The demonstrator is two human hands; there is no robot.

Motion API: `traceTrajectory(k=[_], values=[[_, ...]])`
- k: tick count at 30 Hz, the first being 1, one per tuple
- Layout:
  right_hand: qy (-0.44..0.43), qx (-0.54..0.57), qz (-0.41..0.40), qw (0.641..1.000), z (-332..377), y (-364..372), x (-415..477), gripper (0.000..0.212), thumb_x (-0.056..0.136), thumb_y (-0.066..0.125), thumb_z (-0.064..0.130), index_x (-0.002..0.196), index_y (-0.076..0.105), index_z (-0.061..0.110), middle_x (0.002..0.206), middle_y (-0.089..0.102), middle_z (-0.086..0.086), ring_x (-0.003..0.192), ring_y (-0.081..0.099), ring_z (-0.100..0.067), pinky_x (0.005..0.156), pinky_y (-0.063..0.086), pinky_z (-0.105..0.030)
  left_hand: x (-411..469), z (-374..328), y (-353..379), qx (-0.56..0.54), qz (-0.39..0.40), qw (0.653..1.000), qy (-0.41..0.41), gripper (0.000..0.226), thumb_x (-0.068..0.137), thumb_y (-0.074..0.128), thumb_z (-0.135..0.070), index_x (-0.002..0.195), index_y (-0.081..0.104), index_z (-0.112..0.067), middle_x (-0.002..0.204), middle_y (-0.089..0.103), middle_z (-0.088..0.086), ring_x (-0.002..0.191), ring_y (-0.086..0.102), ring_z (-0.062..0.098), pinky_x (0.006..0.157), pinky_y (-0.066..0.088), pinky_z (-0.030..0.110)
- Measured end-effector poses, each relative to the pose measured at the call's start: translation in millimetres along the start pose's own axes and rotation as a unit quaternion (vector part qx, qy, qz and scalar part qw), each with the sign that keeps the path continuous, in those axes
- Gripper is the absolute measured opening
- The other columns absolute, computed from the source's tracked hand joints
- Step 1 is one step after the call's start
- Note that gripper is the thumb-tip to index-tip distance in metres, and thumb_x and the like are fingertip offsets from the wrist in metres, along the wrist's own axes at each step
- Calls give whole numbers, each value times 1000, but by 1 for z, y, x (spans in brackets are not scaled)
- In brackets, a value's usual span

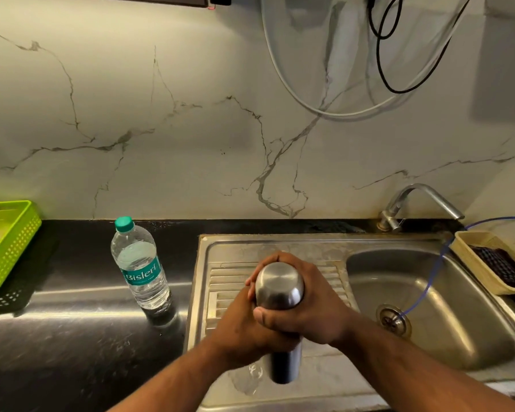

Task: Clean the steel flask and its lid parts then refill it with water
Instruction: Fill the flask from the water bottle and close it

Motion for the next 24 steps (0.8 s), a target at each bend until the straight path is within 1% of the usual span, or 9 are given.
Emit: traceTrajectory(k=[5, 7, 9, 13, 16, 19, 20, 22, 24], values=[[3, -26, -55, 998, -20, -9, -9, 44, 72, 84, 31, 110, 65, 19, 102, 72, 7, 103, 69, -20, 110, 38, -64, 4, 7, 1, 116, -138, 983, 23, 45, 62, 85, -29, 104, 72, -20, 98, 76, -10, 95, 73, 9, 78, 57, 23], [12, -13, -83, 996, -28, -14, -11, 45, 71, 85, 29, 110, 65, 18, 102, 73, 6, 103, 69, -21, 109, 40, -61, 7, 12, 3, 129, -165, 978, 18, 37, 67, 89, -17, 99, 72, -22, 94, 74, -19, 91, 71, 1, 73, 54, 15], [10, -4, -96, 995, -36, -18, -11, 43, 71, 87, 21, 108, 66, 16, 101, 73, 4, 101, 69, -23, 106, 44, -57, 9, 15, 4, 126, -182, 975, 16, 36, 69, 88, -15, 100, 72, -22, 94, 74, -21, 90, 71, -1, 73, 53, 13], [34, 4, -87, 996, -54, -28, -4, 48, 74, 88, 24, 115, 63, 18, 108, 71, 4, 106, 68, -22, 99, 54, -43, 26, 17, 3, 157, -182, 971, 6, 54, 64, 78, -48, 112, 71, -22, 97, 74, -16, 98, 69, -3, 79, 53, 11], [73, -2, -60, 996, -71, -40, 8, 63, 75, 91, 26, 127, 55, 28, 118, 65, 15, 113, 63, -11, 94, 53, -23, 50, 26, 0, 162, -149, 975, -24, 52, 70, 90, -28, 118, 68, -24, 100, 74, -15, 100, 68, -5, 81, 53, 12], [112, -16, -68, 991, -90, -57, 13, 82, 74, 86, 49, 141, 39, 47, 140, 48, 25, 128, 48, 4, 101, 46, -18, 77, 44, -17, 136, -139, 979, -62, 54, 73, 90, -19, 121, 66, -25, 107, 75, -7, 102, 72, 7, 89, 60, 31], [118, -28, -82, 989, -96, -64, 12, 78, 77, 82, 52, 142, 38, 50, 142, 45, 26, 129, 44, 8, 102, 44, -17, 88, 48, -28, 144, -156, 975, -69, 54, 72, 90, -22, 120, 66, -26, 107, 75, -6, 102, 71, 8, 89, 60, 31], [144, -34, -107, 983, -111, -77, 5, 62, 85, 77, 49, 137, 42, 52, 137, 46, 30, 124, 45, 13, 95, 45, -16, 107, 55, -55, 161, -208, 961, -84, 58, 68, 93, -24, 119, 64, -28, 105, 74, -8, 100, 70, 6, 83, 56, 20], [175, -22, -122, 977, -125, -86, -3, 50, 88, 76, 43, 130, 49, 51, 128, 52, 33, 118, 49, 14, 87, 50, -17, 123, 60, -84, 156, -268, 946, -94, 64, 67, 94, -23, 122, 62, -27, 108, 72, -7, 102, 68, 8, 84, 54, 22]])
Point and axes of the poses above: each hand's wrist, its own x-axis towards the middle knuckle, its own y-axis out of the palm, z = x × y, the point moved 10 cm from there along x, towards the middle knuckle
